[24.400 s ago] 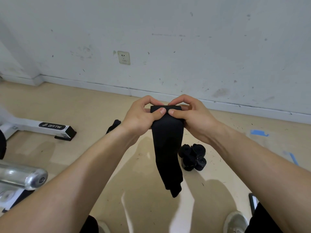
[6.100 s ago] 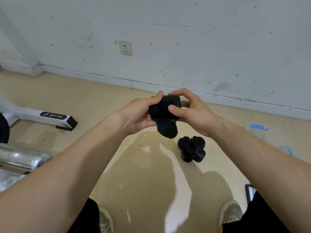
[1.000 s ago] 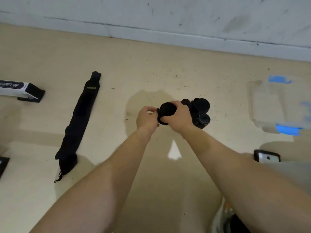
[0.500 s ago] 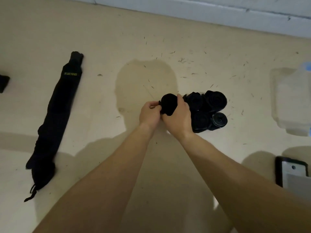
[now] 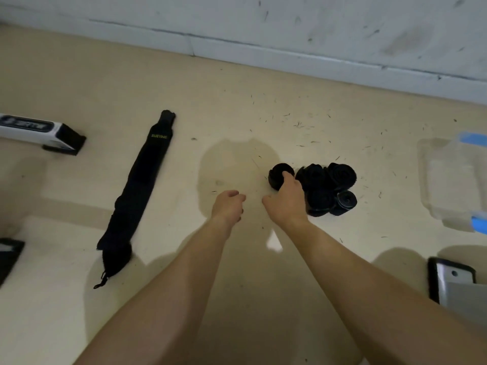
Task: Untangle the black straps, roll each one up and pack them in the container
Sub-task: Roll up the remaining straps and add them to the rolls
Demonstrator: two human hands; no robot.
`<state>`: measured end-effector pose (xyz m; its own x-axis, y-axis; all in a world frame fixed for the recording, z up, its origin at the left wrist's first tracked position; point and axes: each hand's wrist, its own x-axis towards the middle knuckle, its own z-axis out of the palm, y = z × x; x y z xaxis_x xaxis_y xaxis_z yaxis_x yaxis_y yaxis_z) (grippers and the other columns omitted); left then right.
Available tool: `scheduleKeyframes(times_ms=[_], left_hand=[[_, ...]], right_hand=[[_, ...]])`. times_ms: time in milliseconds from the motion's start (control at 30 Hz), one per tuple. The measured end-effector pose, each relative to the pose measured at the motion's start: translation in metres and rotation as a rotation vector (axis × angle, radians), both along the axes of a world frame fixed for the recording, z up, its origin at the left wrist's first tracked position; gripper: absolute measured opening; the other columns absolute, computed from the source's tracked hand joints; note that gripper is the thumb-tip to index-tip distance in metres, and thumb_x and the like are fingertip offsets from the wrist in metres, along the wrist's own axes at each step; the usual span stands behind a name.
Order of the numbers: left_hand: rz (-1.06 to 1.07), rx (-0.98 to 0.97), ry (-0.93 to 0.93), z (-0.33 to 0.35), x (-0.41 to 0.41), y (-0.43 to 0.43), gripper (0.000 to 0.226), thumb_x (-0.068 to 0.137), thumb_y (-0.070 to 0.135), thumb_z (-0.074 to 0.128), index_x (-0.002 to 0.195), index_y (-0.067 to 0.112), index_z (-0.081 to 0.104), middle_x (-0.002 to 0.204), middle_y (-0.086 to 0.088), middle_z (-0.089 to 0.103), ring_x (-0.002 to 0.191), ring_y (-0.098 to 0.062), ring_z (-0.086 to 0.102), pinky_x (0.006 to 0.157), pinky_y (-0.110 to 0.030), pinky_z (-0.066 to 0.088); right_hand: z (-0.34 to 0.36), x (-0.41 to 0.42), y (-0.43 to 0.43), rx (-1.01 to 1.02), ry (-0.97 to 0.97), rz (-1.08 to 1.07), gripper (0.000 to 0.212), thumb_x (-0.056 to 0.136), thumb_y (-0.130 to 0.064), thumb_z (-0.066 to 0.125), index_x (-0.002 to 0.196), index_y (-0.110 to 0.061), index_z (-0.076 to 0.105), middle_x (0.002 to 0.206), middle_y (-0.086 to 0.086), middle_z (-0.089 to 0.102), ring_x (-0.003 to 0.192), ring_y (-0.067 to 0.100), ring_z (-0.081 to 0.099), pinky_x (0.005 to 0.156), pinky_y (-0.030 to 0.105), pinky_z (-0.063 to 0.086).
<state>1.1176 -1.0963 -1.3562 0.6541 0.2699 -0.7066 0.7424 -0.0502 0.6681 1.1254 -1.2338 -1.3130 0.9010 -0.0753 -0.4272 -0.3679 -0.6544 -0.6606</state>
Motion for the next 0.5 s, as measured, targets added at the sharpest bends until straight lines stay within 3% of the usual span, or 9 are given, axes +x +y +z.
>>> scheduleKeyframes(times_ms=[133, 300, 500], left_hand=[[0.015, 0.1, -0.005, 0.019, -0.026, 0.034, 0.034, 0.1, 0.021, 0.057, 0.133, 0.013, 0.06, 0.098, -0.005, 0.066, 0.091, -0.027, 0.067, 0.087, -0.038, 0.056], [0.0, 0.275, 0.008, 0.028, -0.055, 0.09, 0.035, 0.097, 0.024, 0.059, 0.13, 0.013, 0.065, 0.124, -0.013, 0.069, 0.115, -0.036, 0.066, 0.103, -0.049, 0.053], [0.031, 0.479, 0.092, 0.014, -0.082, 0.158, 0.042, 0.102, 0.024, 0.055, 0.143, 0.013, 0.052, 0.139, -0.012, 0.059, 0.127, -0.034, 0.055, 0.101, -0.036, 0.044]], right_hand=[[0.015, -0.018, 0.029, 0.015, 0.016, 0.075, 0.072, 0.093, -0.013, 0.062, 0.156, -0.009, 0.028, 0.155, 0.015, 0.031, 0.129, 0.031, 0.048, 0.095, 0.033, 0.043], [0.017, -0.042, 0.075, 0.048, 0.108, 0.19, 0.066, 0.094, -0.019, 0.063, 0.152, -0.009, 0.035, 0.151, 0.014, 0.034, 0.125, 0.031, 0.052, 0.095, 0.034, 0.047], [-0.007, -0.06, 0.13, 0.1, 0.239, 0.295, 0.059, 0.094, -0.025, 0.063, 0.148, -0.01, 0.042, 0.146, 0.013, 0.047, 0.124, 0.03, 0.054, 0.094, 0.032, 0.044]])
